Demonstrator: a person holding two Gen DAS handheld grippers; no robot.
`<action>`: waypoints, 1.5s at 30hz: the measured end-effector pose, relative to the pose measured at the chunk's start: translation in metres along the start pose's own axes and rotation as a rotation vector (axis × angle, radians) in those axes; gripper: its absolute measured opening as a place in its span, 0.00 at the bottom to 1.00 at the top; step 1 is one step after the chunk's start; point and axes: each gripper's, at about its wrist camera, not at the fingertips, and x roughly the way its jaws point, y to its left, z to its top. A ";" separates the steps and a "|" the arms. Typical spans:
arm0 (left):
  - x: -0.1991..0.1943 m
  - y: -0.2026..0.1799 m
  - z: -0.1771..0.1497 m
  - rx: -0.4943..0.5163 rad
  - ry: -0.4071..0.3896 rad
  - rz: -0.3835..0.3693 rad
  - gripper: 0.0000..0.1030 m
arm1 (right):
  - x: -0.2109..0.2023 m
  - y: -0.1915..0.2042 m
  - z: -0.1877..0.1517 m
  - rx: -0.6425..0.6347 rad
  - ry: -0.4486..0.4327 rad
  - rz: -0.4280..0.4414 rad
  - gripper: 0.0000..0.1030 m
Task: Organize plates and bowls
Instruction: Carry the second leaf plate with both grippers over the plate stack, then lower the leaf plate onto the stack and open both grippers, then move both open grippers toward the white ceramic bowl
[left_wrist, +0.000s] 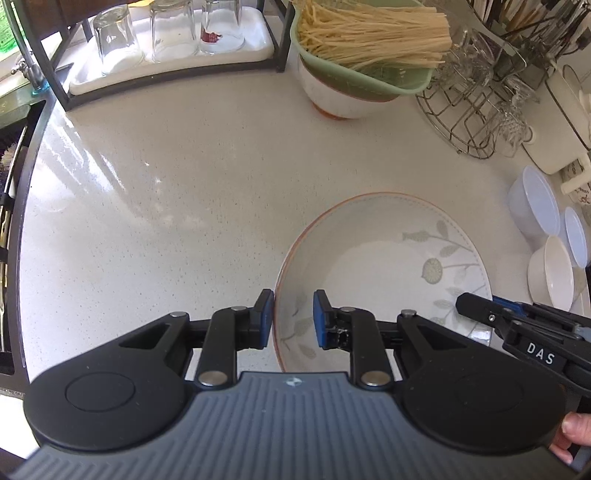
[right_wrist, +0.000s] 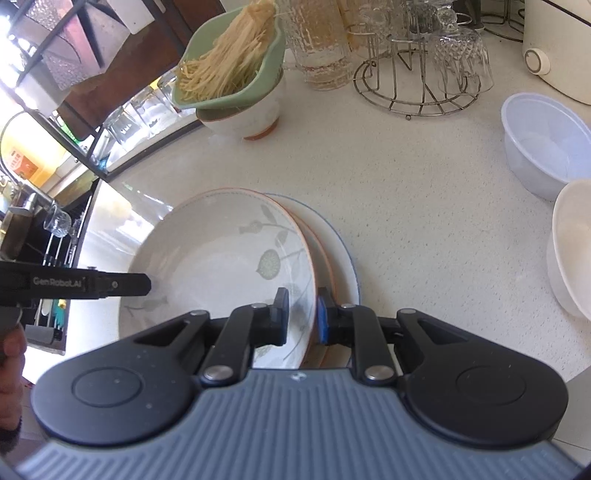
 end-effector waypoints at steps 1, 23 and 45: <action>-0.001 -0.002 0.001 -0.001 -0.005 0.001 0.24 | -0.001 -0.001 0.001 0.001 -0.005 0.001 0.18; -0.048 -0.038 0.003 -0.081 -0.164 -0.012 0.28 | -0.072 -0.015 0.023 -0.079 -0.242 0.018 0.19; -0.093 -0.100 -0.033 -0.055 -0.249 -0.044 0.28 | -0.142 -0.030 0.006 -0.170 -0.378 0.031 0.19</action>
